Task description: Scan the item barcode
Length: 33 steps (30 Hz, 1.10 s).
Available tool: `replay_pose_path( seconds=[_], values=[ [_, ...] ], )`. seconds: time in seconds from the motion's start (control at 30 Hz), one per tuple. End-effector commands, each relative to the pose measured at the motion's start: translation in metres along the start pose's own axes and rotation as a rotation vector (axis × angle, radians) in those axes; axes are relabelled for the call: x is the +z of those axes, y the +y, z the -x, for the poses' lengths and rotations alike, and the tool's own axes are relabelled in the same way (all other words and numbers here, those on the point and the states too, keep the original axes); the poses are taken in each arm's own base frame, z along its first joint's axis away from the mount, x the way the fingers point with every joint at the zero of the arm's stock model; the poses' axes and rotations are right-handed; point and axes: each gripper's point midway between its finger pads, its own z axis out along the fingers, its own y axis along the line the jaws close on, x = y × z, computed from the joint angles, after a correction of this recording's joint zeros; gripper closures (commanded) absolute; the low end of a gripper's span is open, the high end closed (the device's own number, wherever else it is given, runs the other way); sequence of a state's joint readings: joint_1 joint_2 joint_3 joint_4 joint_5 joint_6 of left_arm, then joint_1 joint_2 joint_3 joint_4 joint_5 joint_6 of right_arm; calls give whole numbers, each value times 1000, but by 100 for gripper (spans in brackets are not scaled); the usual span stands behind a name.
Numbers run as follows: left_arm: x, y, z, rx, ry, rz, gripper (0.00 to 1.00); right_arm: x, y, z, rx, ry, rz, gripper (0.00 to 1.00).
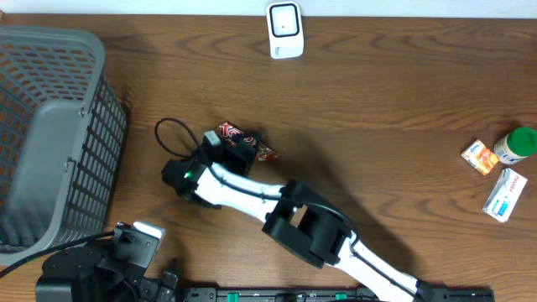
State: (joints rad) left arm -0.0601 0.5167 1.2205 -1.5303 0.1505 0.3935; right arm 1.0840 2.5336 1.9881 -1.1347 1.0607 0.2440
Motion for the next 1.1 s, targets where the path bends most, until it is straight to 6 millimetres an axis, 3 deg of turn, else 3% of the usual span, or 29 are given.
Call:
replay_pose_path(
  seconds=[0.0, 0.07, 0.43, 0.53, 0.87, 1.07],
  values=[
    [-2, 0, 0, 9, -7, 3, 5, -1, 78, -13, 56, 93, 367, 8],
    [-2, 0, 0, 9, -7, 3, 5, -4, 88, -9, 116, 95, 424, 8],
    [-2, 0, 0, 9, -7, 3, 5, 6, 92, 18, 270, 70, 546, 8],
    [-2, 0, 0, 9, -6, 3, 5, 11, 93, 31, 332, 48, 593, 14],
    [-2, 0, 0, 9, -6, 3, 5, 18, 85, 44, 347, -5, 566, 37],
    [-2, 0, 0, 9, -7, 3, 5, 27, 72, 46, 328, -27, 484, 41]
  ],
)
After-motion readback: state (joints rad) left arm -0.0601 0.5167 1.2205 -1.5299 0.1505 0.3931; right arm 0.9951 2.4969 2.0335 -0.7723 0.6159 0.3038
